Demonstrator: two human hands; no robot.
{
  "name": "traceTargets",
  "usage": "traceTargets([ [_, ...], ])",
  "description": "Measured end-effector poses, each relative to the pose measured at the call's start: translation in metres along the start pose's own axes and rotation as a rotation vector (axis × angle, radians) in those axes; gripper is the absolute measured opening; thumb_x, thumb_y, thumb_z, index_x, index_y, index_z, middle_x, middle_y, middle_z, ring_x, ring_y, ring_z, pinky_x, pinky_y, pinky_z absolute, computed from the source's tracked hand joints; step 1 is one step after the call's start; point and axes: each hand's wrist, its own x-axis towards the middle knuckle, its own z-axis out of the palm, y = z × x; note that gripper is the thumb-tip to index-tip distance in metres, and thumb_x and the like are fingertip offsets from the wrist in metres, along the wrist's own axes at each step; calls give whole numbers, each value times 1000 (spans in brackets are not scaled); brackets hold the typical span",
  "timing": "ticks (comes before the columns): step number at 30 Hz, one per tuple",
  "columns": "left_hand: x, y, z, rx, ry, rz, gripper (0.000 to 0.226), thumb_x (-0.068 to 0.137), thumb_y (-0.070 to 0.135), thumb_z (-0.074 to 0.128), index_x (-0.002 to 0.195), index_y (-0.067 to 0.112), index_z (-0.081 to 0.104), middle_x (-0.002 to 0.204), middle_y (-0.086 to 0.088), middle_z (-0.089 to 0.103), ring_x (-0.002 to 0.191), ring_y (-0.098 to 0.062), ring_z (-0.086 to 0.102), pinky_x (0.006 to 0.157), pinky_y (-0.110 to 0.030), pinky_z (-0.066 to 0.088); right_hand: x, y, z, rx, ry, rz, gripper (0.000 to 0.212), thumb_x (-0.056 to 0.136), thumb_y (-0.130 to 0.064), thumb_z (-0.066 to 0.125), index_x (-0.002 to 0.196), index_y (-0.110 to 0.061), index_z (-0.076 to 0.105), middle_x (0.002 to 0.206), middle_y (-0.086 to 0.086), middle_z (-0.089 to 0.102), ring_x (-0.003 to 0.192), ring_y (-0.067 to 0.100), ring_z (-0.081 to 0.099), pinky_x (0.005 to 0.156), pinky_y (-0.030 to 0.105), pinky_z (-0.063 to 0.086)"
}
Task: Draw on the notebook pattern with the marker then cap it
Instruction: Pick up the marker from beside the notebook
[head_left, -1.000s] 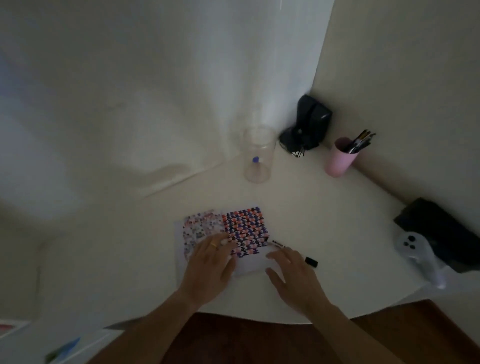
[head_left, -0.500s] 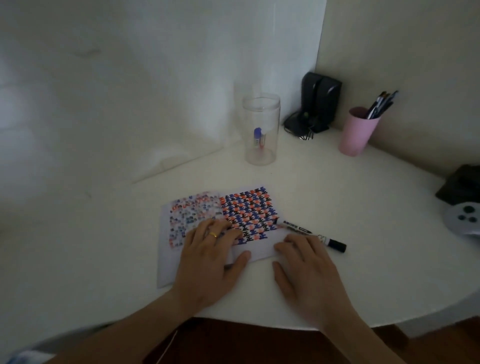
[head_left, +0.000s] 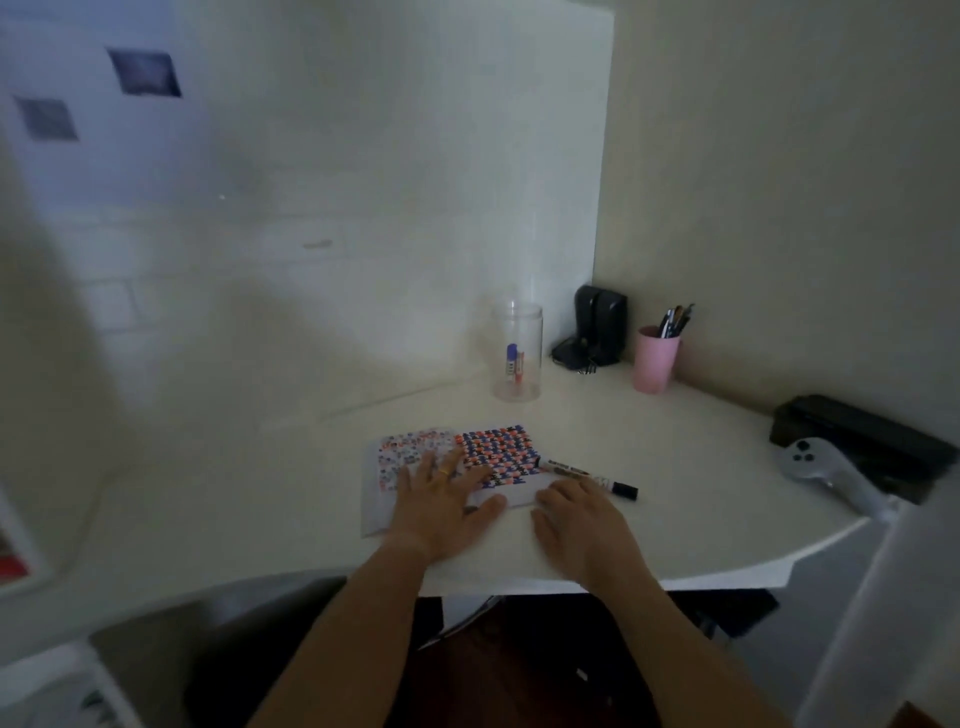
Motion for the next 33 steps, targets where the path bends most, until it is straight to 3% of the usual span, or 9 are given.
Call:
traceTargets([
  [3,-4,-6,-1,-7,-16,4,78,76,88,15,146,54,20,167,6,6,153,-31,-2,118,-63,-2,-5,-2,-8,40,4,11,43,92,-43,41,113,-18,70,120,6,70,115,29,61,101,42,48],
  [7,5,-13,8,-24,-14,28,78,77,87,13,147,54,16,168,6,2,152,-32,-5,117,-63,-6,10,27,-23,-6,123,73,35,85,-27,62,117,-16,70,114,9,70,103,34,64,84,45,56],
  [10,8,-16,14,-6,34,50,76,79,86,12,147,53,16,168,3,6,152,-34,-3,117,-65,-4,26,45,-18,-86,3,108,43,90,-23,61,132,-16,61,121,9,67,108,35,61,88,42,51],
  [13,9,-18,17,-1,88,72,74,81,85,15,147,52,19,167,0,10,152,-35,2,117,-65,0,55,47,-15,-64,-114,89,35,94,-17,55,128,-21,63,119,7,64,108,28,59,83,33,45],
  [18,17,-19,7,-17,-9,70,75,79,86,16,146,52,14,167,4,4,152,-32,-2,118,-63,0,120,17,-22,427,-85,199,20,96,-17,58,112,-21,69,100,0,71,81,19,67,73,31,55],
  [21,32,-22,-7,31,-40,115,74,76,86,15,140,52,23,164,4,16,148,-31,12,114,-62,18,143,6,-13,861,-232,349,18,97,-14,58,109,-11,72,78,0,67,55,13,64,48,20,49],
  [26,80,-32,-42,94,-170,191,51,91,68,26,120,36,52,134,-4,47,124,-25,44,94,-46,43,148,16,12,957,-240,387,20,96,-14,58,89,-4,74,52,4,51,35,9,42,38,20,31],
  [29,122,-34,-52,106,-39,176,50,93,64,33,99,25,63,100,0,64,91,-19,60,79,-37,49,145,19,17,1036,-218,401,14,91,-19,68,82,-13,77,54,-1,56,41,10,45,40,19,35],
  [33,142,-26,-24,-67,268,161,39,95,60,34,96,32,61,86,8,70,76,-12,61,73,-33,51,145,22,19,1092,-127,417,5,83,-16,78,80,-13,79,64,-6,67,48,3,58,47,13,42],
])
